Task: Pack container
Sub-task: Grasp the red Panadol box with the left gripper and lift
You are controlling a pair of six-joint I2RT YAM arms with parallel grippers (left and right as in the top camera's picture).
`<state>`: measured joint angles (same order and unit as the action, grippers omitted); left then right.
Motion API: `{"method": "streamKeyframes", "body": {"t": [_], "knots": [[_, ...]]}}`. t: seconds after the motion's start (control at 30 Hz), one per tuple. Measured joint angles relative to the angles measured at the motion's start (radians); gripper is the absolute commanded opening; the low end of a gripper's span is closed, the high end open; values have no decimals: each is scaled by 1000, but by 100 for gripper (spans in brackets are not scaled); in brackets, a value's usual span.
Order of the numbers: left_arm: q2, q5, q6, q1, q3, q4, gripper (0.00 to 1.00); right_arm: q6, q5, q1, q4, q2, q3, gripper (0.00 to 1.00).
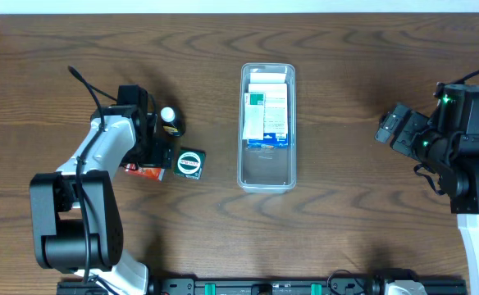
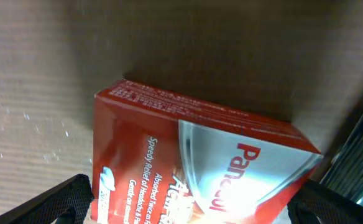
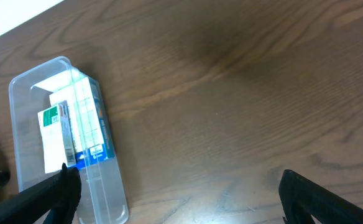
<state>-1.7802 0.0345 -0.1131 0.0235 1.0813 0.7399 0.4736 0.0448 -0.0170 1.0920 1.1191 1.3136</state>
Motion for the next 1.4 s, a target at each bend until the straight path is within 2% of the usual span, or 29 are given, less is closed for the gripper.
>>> {"method": "streamKeyframes", "body": {"t": [0.37, 0.53, 0.77, 1.0, 1.17, 1.4], "knots": [[0, -1, 0, 30, -21, -8, 100, 0, 0, 0, 0, 0, 0, 99], [0, -2, 0, 54, -21, -8, 92, 0, 0, 0, 0, 0, 0, 99], [0, -14, -2, 55, -21, -3, 70, 0, 0, 0, 0, 0, 0, 99], [0, -17, -12, 55, -21, 30, 70, 0, 0, 0, 0, 0, 0, 99], [12, -24, -11, 55, -16, 121, 70, 0, 0, 0, 0, 0, 0, 99], [158, -42, -7, 55, 82, 272, 71, 0, 0, 0, 0, 0, 0, 99]]}}
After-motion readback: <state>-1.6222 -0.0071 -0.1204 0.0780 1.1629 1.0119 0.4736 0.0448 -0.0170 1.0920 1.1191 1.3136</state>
